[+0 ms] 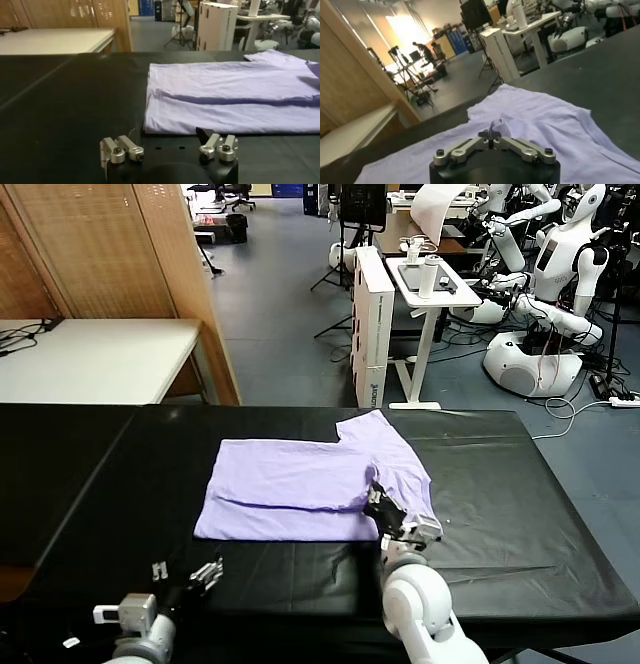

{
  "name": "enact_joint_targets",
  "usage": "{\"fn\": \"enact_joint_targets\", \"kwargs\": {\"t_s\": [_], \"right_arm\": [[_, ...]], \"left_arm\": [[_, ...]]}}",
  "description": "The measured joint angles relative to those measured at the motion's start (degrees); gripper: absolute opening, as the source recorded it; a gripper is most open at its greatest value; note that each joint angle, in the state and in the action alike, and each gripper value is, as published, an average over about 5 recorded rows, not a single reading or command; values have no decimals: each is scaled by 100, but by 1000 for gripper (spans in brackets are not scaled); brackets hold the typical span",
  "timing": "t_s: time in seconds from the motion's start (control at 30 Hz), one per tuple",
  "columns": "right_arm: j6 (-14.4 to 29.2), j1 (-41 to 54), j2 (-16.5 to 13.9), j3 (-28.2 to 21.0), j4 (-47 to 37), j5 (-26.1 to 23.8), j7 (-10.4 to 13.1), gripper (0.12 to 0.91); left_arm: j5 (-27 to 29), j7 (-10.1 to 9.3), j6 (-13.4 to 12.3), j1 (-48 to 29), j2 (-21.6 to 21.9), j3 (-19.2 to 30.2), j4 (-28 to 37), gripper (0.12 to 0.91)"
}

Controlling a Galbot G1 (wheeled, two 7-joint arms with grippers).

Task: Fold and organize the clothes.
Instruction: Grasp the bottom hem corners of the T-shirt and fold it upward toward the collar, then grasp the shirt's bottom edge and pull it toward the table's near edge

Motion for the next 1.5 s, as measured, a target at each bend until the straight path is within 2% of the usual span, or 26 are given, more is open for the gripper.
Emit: {"fn": "enact_joint_targets", "kwargs": {"t_s": [0.13,0.23,0.5,0.6,0.63,0.73,0.83,1.0,1.1,1.17,1.3,1.5], "right_arm": [[-29,135,10,-2,-211,-12,-21,145],[-41,142,-28,11,-245,-58,-123,234],[-129,-141,-291,133,244,-348,-399,732],[-338,-317,-425,216,566,-470,-463,863],[-424,-384,-475,250,674,-536,-489,885],[-624,-610,-644,369,971,-852,-663,904],[-640,-880,-856,512,1211,-1254,-964,907],[-403,-1434,-1277,852,1475,-1873,-1666,907],[-231,-1774,-1504,1092,1515,-2134,-1959,907],[-187,-1977,-1633,1243,1529,-2251,-2046,907],[-293,-2312,-1828,1509,1572,-2241,-2071,907],[-397,-2569,-1928,1672,1602,-2066,-2023,907]], "left_arm": [[-2,3,-11,0,-1,-6,-1,907],[-6,17,-18,-8,-3,-5,-8,907],[-55,59,-67,-92,16,-6,-24,907],[-86,52,-85,-135,23,-24,-25,907],[-100,39,-88,-151,27,-35,-25,907],[-179,-29,-78,-194,39,-71,-24,907],[-293,-60,-105,-231,60,-94,-15,907],[-345,14,-350,-316,98,-102,71,907],[-304,23,-556,-386,111,-102,167,907],[-283,16,-687,-445,116,-102,246,907],[-241,-39,-891,-585,130,-96,441,907],[-192,-85,-930,-665,141,-65,589,907]]}}
